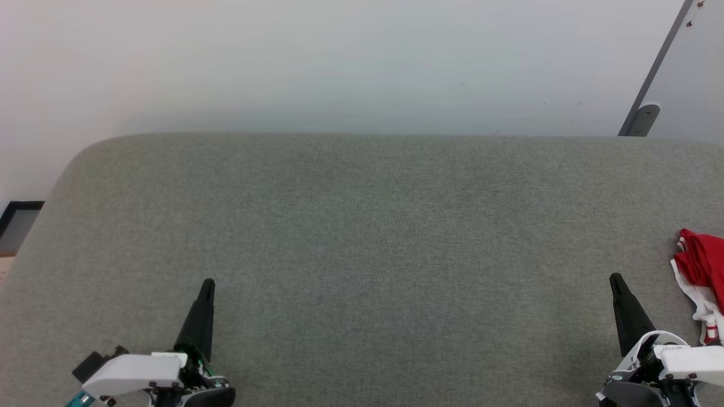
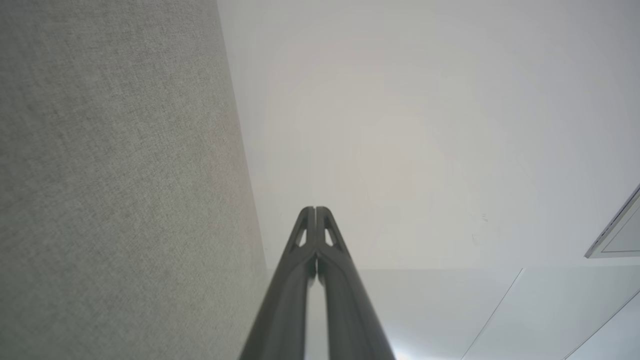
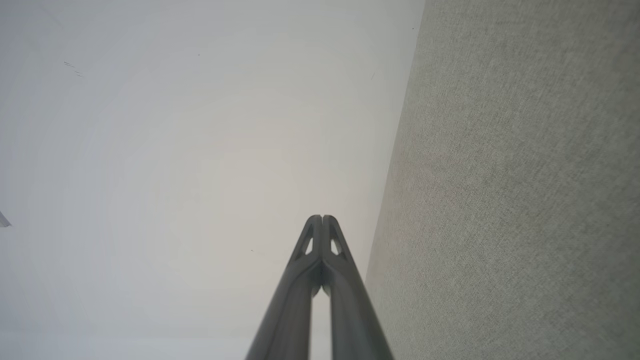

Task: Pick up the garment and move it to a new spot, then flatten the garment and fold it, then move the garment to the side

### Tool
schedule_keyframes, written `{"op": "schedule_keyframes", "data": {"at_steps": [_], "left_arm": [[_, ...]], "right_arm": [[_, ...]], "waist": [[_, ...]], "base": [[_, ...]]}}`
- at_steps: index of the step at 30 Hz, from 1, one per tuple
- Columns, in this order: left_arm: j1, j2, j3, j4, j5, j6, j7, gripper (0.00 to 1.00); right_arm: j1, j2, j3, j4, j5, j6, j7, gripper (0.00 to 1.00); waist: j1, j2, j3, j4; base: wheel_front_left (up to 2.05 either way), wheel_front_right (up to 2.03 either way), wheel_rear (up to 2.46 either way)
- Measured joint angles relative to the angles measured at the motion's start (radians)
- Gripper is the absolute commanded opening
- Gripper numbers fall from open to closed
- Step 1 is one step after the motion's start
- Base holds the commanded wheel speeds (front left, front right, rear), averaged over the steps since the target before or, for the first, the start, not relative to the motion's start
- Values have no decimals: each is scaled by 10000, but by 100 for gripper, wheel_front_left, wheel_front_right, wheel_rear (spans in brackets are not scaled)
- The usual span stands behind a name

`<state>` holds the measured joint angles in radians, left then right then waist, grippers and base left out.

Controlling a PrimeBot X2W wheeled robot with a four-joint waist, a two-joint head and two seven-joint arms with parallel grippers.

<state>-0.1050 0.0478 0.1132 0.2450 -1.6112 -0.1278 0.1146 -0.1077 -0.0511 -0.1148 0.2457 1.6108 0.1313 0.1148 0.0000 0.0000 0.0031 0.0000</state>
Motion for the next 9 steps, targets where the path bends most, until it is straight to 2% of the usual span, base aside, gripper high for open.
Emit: {"op": "schedule_keyframes", "data": {"at_steps": [9], "left_arm": [[0, 0, -2, 0, 0, 0, 0, 0]], "right_arm": [[0, 0, 0, 0, 0, 0, 0, 0]], "waist": [[0, 0, 0, 0]], "base": [[0, 0, 0]]}}
